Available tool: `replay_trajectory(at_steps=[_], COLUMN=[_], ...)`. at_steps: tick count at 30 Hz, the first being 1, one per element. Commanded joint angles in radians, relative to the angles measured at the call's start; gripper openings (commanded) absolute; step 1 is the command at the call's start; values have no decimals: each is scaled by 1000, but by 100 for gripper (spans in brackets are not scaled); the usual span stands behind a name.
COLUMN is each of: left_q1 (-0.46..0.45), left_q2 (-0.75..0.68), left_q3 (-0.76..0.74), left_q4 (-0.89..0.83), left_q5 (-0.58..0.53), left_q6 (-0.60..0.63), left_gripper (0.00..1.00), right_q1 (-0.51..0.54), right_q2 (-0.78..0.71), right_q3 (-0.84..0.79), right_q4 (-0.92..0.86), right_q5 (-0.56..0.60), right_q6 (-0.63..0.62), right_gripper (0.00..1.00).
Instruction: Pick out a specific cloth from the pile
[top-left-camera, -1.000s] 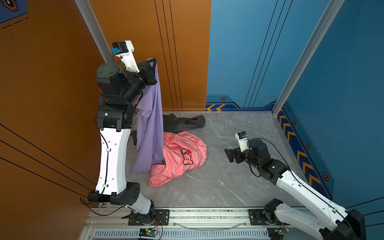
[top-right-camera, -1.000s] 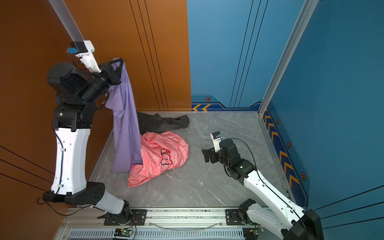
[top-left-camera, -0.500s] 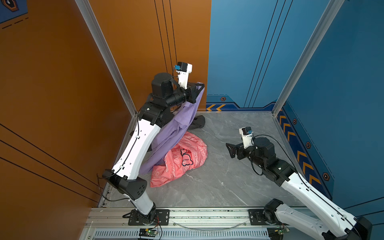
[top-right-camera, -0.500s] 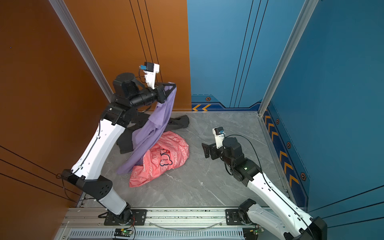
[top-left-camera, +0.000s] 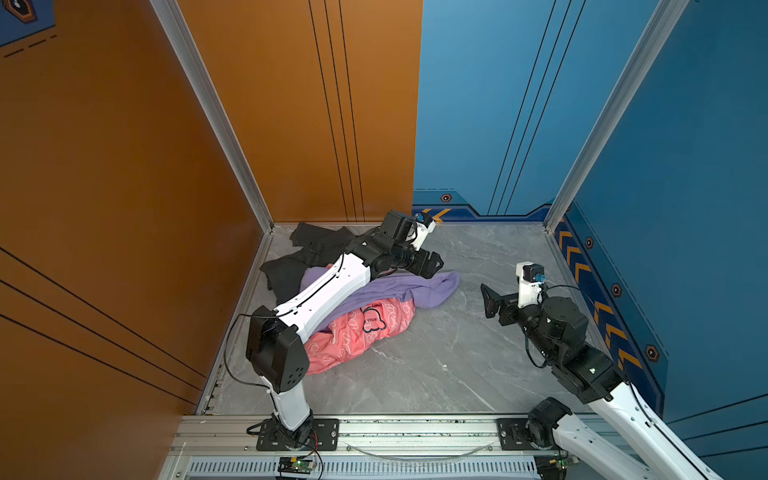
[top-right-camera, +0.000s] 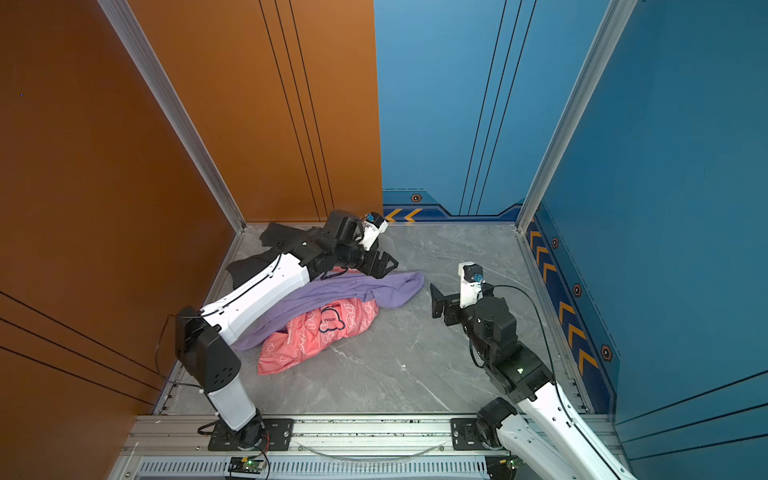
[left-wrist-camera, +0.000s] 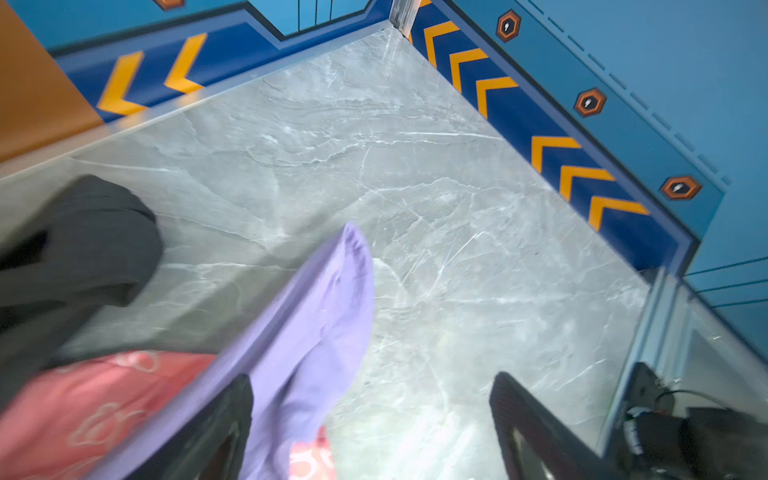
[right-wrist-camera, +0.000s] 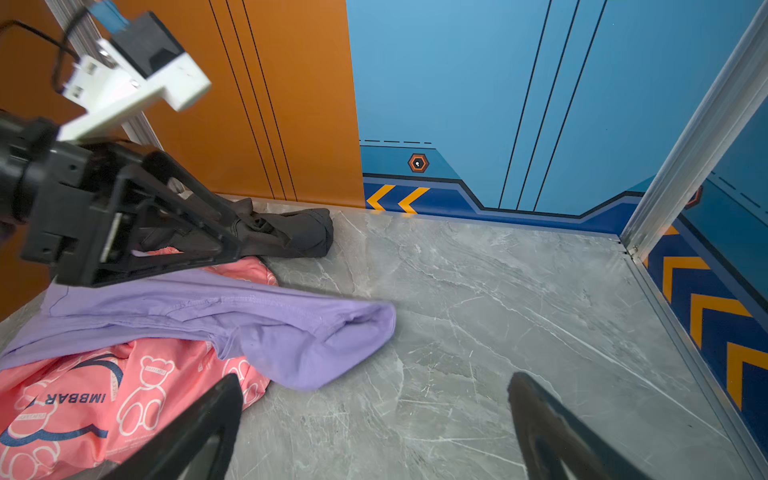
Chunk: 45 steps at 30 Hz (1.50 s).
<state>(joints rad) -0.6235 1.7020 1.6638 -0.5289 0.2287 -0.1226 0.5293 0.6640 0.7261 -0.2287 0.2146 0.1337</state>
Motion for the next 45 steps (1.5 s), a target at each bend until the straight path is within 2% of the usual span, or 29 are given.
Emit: replay_trajectory(at_steps=[1, 4, 7, 10, 13, 19, 23, 32, 35, 40, 45], left_q1=[26, 73, 194, 340, 440, 585, 608, 628, 630, 630, 630], left_q2=[-151, -267, -407, -538, -610, -577, -506, -426, -417, -386, -378], left_q3=[-47, -156, -317, -482, -584, -689, -687, -724, -736, -742, -754], left_q4=[1, 1, -2, -18, -57, -60, -53, -2, 32, 60, 82], left_q5=[-105, -269, -308, -297, -264, -99, -44, -35, -46, -43, -42], left_q6=[12, -101, -261, -394, -450, -570, -604, -678, -695, -708, -707], left_gripper=[98, 98, 98, 98, 98, 100, 98, 90, 81, 74, 59], right_q1=[-5, -5, -2, 6, 16, 33, 39, 43, 44, 44, 43], right_q2=[25, 62, 106, 148, 187, 231, 245, 222, 225, 230, 222], right_q3=[-7, -5, 2, 14, 26, 35, 43, 14, 13, 21, 15], right_q4=[-11, 12, 34, 41, 49, 81, 78, 81, 80, 75, 71], right_q5=[-12, -52, -106, -139, -152, -164, -167, -154, -154, -148, -144], right_q6=[-2, 7, 11, 10, 10, 9, 8, 10, 11, 6, 11], right_gripper=[100, 100, 100, 100, 100, 100, 100, 100, 100, 100, 100])
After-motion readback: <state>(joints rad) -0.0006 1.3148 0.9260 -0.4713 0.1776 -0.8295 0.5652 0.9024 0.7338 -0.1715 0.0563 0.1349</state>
